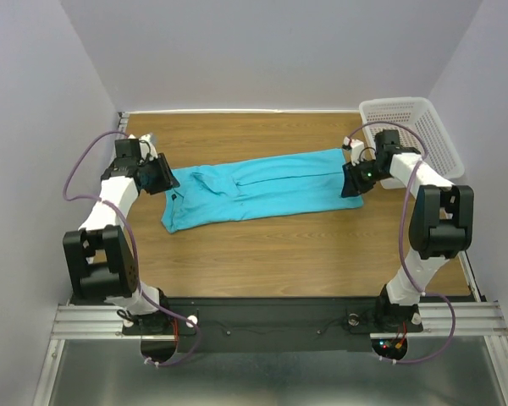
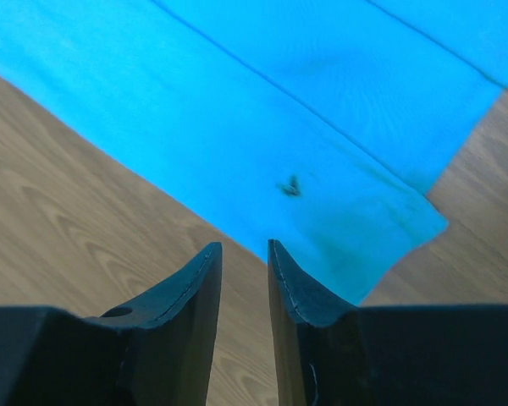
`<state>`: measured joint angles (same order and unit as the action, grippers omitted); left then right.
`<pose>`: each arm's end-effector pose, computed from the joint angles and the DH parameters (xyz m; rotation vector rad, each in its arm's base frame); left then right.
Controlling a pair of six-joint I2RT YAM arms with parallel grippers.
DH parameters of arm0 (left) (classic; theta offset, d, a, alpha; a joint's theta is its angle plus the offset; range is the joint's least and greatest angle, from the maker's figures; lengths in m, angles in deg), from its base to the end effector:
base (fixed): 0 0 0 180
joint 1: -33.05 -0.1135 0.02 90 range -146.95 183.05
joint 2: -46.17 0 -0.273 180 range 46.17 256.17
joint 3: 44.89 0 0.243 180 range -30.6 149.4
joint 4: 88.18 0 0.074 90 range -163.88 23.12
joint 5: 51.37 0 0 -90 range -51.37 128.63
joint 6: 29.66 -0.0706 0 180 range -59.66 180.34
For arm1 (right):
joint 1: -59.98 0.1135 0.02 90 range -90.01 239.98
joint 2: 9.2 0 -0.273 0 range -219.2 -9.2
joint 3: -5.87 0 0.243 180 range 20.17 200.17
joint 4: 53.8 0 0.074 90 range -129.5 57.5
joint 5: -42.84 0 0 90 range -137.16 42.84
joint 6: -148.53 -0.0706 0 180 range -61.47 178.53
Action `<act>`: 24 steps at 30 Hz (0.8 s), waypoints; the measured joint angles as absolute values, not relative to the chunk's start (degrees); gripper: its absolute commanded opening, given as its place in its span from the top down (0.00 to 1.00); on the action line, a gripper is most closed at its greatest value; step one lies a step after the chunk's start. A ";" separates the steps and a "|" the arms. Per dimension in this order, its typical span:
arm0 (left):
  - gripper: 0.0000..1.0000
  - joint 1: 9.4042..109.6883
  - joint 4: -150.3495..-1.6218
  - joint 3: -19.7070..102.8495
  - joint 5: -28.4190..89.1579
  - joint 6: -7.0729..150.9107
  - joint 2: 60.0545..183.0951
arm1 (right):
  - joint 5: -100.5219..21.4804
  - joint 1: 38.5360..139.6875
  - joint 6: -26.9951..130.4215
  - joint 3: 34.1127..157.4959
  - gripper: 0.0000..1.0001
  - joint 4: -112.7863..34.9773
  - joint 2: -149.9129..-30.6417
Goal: Fold and stack the t-shirts
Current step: Fold the tshirt
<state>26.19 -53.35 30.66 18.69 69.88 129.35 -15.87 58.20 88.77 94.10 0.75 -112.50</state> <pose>0.3325 0.0157 0.2575 -0.1510 2.2893 -0.4256 0.3652 0.0253 0.1901 -0.7654 2.4861 0.5706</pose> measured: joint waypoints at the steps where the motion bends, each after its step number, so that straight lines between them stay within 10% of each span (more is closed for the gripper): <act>1: 0.55 26.22 -54.37 30.66 17.00 69.90 130.77 | -13.47 58.36 89.09 94.63 0.65 1.21 -112.50; 13: 0.57 26.26 -62.05 30.33 9.57 69.90 137.87 | 0.69 79.93 73.84 126.32 0.56 -0.12 -133.05; 24: 0.57 26.26 -62.94 22.09 9.27 72.74 131.60 | -11.33 93.55 47.17 148.98 0.55 -6.86 -154.99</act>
